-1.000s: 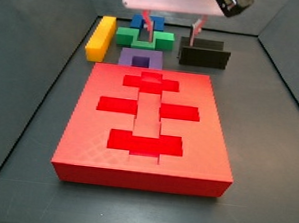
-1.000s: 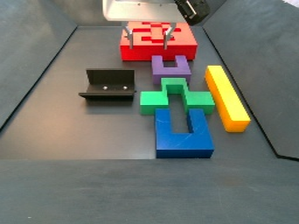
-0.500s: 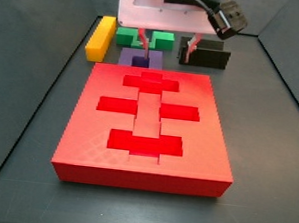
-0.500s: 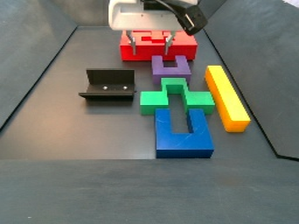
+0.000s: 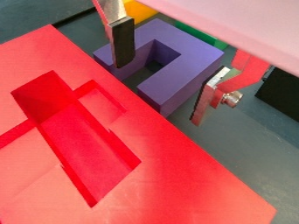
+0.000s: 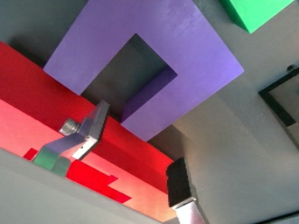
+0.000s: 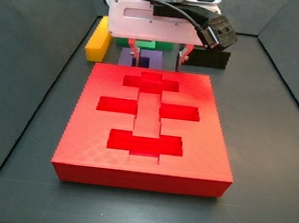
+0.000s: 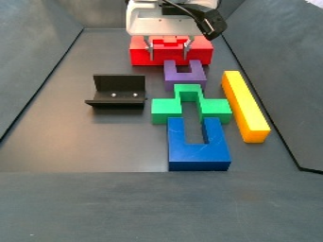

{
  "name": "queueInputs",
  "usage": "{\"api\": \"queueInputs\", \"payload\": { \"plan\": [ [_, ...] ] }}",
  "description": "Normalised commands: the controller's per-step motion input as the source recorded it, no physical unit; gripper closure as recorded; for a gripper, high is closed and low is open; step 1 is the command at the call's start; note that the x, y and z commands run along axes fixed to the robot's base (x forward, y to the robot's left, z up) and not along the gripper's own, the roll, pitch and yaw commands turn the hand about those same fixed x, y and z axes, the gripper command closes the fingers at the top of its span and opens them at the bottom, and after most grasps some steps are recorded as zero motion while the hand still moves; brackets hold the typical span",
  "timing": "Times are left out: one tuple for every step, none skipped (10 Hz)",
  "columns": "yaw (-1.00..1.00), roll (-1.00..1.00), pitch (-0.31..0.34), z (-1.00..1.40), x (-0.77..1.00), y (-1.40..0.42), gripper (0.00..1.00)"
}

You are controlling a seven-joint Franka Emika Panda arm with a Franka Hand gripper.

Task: Pick up the purple object. Move up. Place the purple object on the fixture. Regrasp the purple object. Move to above the board. Insert the purple object.
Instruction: Pick up the purple object.

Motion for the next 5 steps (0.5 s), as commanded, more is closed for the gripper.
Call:
{"api": "queueInputs", "payload": {
  "plan": [
    [0.0,0.15,0.0,-0.2,0.03,0.0,0.0],
    [0.0,0.16,0.0,-0.24,0.0,0.0,0.0],
    [0.0,0.15,0.0,-0.26,0.02,0.0,0.0],
    [0.0,0.14,0.0,-0.2,0.06,0.03,0.0],
    [0.0,0.12,0.0,-0.19,0.08,0.07,0.0]
  ]
}}
